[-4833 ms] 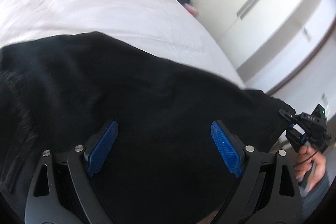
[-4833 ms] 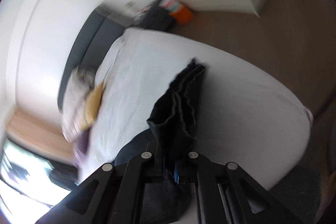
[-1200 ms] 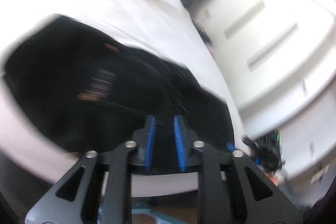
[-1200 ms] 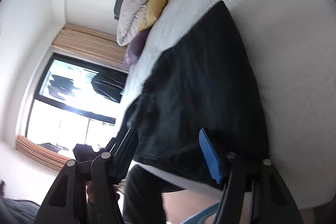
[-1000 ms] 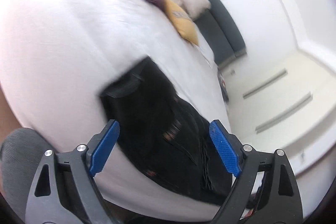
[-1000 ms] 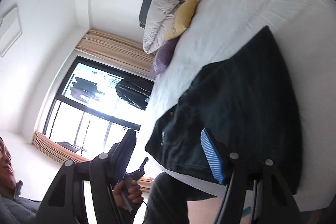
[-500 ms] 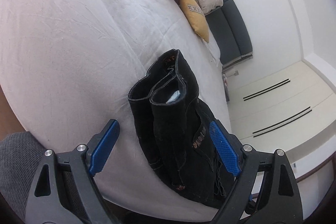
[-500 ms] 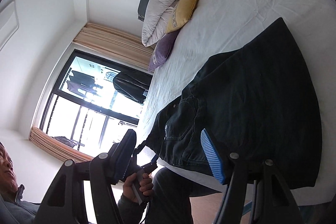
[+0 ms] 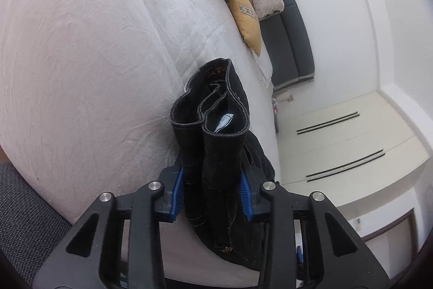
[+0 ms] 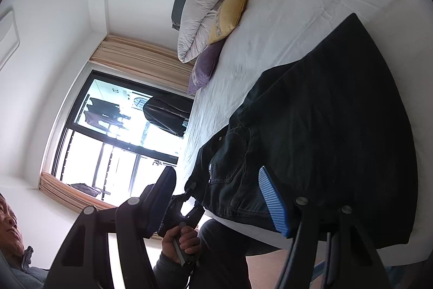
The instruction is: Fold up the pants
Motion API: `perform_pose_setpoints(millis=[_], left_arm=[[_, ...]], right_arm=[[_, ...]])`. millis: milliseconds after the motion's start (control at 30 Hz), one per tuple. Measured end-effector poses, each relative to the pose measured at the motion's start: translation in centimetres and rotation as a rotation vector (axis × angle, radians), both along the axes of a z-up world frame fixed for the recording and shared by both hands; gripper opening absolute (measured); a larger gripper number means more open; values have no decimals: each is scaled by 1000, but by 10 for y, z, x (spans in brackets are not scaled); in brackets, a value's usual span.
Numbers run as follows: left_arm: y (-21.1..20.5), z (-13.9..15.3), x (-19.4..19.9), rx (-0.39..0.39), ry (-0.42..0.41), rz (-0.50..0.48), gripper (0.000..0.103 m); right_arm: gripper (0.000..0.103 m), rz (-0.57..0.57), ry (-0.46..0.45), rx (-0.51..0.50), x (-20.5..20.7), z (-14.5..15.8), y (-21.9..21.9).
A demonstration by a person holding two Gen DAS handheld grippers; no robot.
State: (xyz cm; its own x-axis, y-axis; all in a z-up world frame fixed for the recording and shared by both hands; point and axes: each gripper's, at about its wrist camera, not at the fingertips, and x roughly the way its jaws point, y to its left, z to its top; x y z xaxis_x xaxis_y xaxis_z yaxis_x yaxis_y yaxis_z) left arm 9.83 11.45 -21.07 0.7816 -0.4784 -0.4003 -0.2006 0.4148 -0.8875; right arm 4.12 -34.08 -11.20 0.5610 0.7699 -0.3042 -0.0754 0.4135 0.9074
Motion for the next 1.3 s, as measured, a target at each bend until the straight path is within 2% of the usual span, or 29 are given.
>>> perform_pose_setpoints(millis=[33,100,200,267,300,333,533,667,800,1000,1067,1133,1233,1300], left_arm=[[1,0,-1,-10,1,3,27],[1,0,-1,-10,3,7,18],[2,0,-3,-23,-7,10,14],[2,0,-5,-37,-6,16,13],[3,1,-8,-38,-5,16,13],[2,3,-7,-32,-3,16,13],[-2,19,-2,9,-13,12,12],[-9,42,-3,55,-37,-5,12],[-28,84,0,161,-89,-57,12],[-92,160,18,349,-214,-188,12],[-123,182,25,437,-254,-249,12],[-160,201,31,525,-287,-319,12],[-218,214,36,621,-324,-432,12],[-269,212,39,686,-336,-538,12]], right_arm=[[67,-6,10,0,1,-3,-1],[67,-12,45,-9,5,-13,-2],[67,-6,122,-65,10,-31,2],[61,8,186,-123,14,-49,6],[54,9,193,-151,15,-53,7],[52,9,195,-166,15,-54,8],[55,45,177,-208,16,-41,17],[54,56,176,-246,17,-48,20],[55,55,173,-210,15,-42,16],[72,-14,121,-9,7,-30,-14],[76,-17,108,68,15,-28,-22],[83,2,116,92,27,-24,-24],[83,29,85,120,45,-8,-32],[86,14,57,150,43,-3,-44]])
